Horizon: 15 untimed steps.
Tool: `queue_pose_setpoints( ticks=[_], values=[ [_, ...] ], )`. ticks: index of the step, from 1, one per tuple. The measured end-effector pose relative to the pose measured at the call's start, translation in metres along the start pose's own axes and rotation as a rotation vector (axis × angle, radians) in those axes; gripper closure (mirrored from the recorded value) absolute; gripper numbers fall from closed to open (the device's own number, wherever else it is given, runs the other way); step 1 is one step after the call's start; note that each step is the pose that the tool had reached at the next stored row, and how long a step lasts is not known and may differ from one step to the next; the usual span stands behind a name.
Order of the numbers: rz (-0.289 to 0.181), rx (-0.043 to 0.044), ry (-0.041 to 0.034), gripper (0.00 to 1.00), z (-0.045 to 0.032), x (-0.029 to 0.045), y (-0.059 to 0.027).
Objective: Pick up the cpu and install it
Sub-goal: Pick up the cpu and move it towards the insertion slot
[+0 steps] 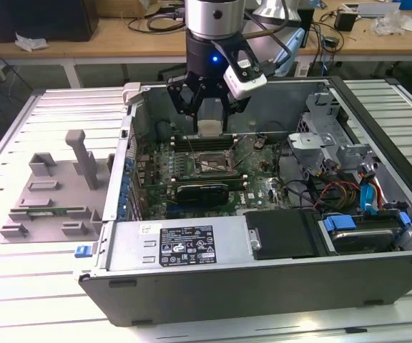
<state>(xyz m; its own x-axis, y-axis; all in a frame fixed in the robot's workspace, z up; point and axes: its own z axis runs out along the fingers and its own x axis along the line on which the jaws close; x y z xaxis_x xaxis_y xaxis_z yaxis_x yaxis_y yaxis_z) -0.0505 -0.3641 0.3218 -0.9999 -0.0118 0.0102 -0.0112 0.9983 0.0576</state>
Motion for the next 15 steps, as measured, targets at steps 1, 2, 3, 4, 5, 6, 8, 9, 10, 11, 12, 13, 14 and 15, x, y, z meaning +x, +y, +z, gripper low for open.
queue_pose_setpoints(
  ticks=[1,2,3,4,5,6,8,9,10,11,12,13,14,15],
  values=[
    [-0.007,0.0003,0.0004,0.46,0.0013,0.0,0.0009],
    [-0.017,0.0001,0.0008,0.46,0.0053,-0.0001,0.003],
    [-0.02,0.0001,0.001,0.46,0.0088,-0.0001,0.0038],
    [-0.021,0.0002,0.0011,0.46,0.0106,-0.0002,0.004],
    [-0.022,0.0002,0.0011,0.46,0.0119,-0.0002,0.004],
    [-0.022,0.0003,0.0004,0.46,0.0143,-0.0002,0.004],
    [-0.023,0.0003,-0.003,0.46,0.016,-0.0002,0.004],
    [-0.023,0.0004,-0.0058,0.46,0.017,-0.0002,0.0039],
    [-0.023,0.0004,-0.0084,0.46,0.018,-0.0002,0.0039],
    [-0.023,0.0005,-0.0116,0.46,0.0194,-0.0002,0.0038],
    [-0.024,0.0005,-0.0138,0.46,0.0205,-0.0003,0.0038],
    [-0.024,0.0006,-0.016,0.46,0.0216,-0.0003,0.0038],
    [-0.025,0.0007,-0.0195,0.46,0.0241,-0.0003,0.004],
    [-0.025,0.0007,-0.0203,0.46,0.0253,-0.0003,0.0043]
  ],
)
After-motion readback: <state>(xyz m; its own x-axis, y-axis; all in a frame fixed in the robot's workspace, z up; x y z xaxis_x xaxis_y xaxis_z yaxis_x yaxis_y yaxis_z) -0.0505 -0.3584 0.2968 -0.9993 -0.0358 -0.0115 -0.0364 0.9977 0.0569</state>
